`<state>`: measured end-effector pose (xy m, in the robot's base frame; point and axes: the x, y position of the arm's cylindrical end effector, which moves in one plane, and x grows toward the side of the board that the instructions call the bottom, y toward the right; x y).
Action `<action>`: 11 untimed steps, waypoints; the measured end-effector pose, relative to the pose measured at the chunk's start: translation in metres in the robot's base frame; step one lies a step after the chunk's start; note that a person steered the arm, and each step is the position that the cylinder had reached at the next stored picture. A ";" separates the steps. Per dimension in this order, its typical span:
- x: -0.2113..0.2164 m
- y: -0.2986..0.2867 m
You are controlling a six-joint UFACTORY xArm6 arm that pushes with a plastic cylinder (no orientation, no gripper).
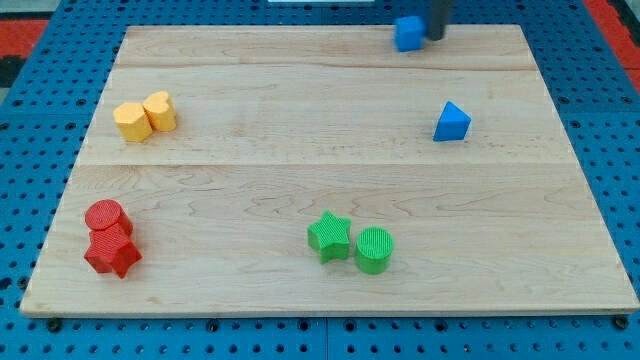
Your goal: Slide the blue cube towards left
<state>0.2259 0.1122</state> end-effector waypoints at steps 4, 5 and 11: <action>-0.034 -0.021; -0.032 -0.093; 0.030 -0.130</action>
<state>0.2562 -0.0177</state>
